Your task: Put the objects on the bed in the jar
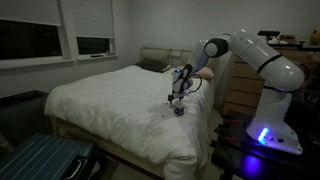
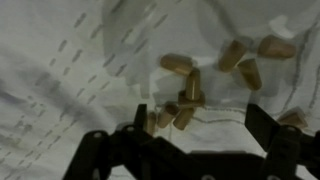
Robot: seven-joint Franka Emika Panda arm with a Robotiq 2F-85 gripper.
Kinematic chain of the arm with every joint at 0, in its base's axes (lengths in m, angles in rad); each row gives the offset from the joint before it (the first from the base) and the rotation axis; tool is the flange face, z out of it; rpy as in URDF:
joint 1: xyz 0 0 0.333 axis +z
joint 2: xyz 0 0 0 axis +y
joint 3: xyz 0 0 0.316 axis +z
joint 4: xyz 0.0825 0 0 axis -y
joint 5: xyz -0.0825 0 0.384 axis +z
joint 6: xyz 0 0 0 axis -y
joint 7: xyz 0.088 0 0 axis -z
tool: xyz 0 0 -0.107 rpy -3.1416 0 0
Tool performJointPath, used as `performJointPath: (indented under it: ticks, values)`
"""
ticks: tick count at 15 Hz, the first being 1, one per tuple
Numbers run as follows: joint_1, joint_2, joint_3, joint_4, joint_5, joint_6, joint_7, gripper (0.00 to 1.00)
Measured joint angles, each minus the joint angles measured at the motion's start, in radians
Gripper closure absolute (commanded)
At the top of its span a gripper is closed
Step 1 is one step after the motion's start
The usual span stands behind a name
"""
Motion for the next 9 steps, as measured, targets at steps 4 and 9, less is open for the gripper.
performJointPath:
  ticks: [4, 9]
  values:
    - [-0.015, 0.031, 0.012, 0.038, 0.022, -0.016, -0.024, 0.00]
    - [-0.019, 0.041, 0.011, 0.068, 0.027, -0.093, -0.024, 0.03]
